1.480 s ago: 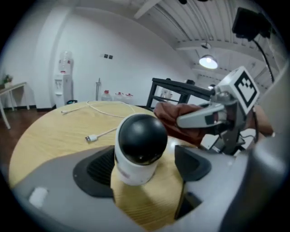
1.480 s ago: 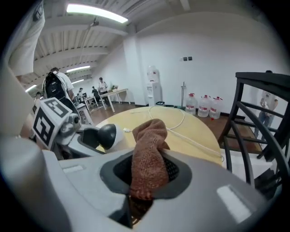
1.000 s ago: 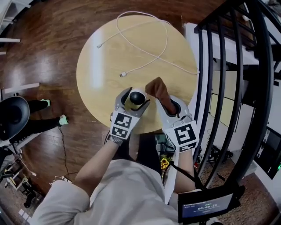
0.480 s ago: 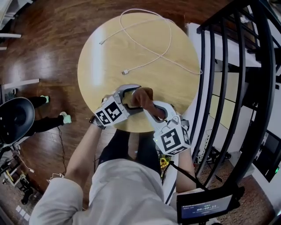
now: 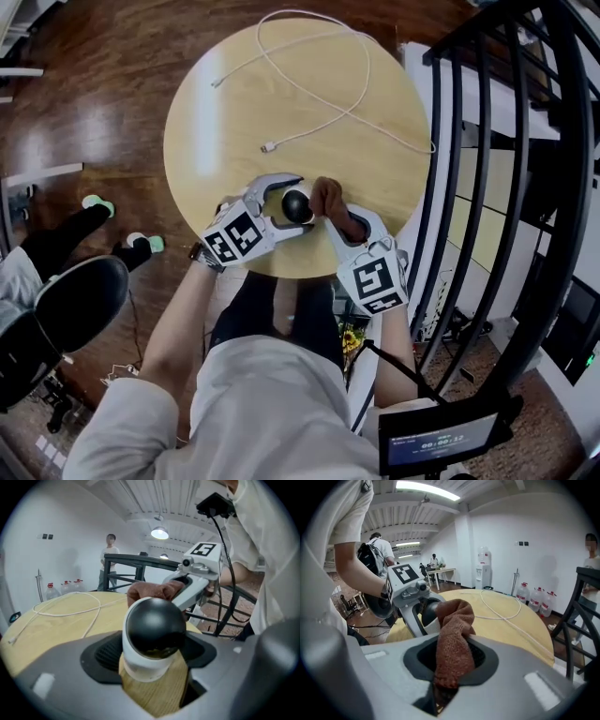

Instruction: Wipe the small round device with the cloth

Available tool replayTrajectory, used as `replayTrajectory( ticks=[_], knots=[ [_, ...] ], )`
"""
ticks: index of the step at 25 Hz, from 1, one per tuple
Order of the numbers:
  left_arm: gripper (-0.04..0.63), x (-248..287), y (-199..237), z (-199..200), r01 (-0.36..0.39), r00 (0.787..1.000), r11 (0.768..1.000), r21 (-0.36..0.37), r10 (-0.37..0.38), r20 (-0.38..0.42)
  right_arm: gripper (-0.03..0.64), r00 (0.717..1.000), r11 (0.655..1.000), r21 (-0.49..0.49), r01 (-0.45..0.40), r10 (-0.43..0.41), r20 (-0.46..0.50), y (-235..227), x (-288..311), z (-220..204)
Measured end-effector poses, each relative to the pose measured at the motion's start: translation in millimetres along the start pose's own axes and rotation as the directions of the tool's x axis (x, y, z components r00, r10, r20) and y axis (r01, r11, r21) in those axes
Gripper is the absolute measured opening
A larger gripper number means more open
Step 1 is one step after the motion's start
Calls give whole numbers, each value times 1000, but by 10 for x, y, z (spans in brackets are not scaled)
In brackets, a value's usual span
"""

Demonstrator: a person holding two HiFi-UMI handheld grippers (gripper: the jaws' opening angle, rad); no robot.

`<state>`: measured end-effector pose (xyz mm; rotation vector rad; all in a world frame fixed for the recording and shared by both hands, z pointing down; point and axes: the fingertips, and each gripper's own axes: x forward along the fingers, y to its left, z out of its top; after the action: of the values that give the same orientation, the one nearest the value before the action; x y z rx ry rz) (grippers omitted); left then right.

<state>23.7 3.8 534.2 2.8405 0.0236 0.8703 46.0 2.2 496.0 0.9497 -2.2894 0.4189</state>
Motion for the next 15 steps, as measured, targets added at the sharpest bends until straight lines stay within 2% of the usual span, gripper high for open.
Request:
replayTrajectory(
  ticks=[7, 10, 12, 13, 15],
  knots=[
    [373, -6, -17, -16, 7, 1000, 1000, 12, -7, 4, 66, 984, 998, -25, -58, 53, -172, 106, 324, -391],
    [363, 30, -20, -129, -24, 999, 999, 37, 26, -43, 66, 967, 991, -91, -95, 71, -244, 125, 419, -508],
    [366, 74, -33, -227, -46, 995, 998, 52, 50, -82, 66, 964, 988, -106, -112, 82, -254, 125, 437, -509],
    [389, 90, -39, -243, -58, 994, 997, 47, 62, -88, 66, 965, 989, -104, -109, 80, -251, 117, 431, -501],
    [399, 108, -35, -236, -113, 990, 993, 22, 114, -85, 66, 974, 996, -51, -72, 59, -218, 59, 367, -477]
  ],
)
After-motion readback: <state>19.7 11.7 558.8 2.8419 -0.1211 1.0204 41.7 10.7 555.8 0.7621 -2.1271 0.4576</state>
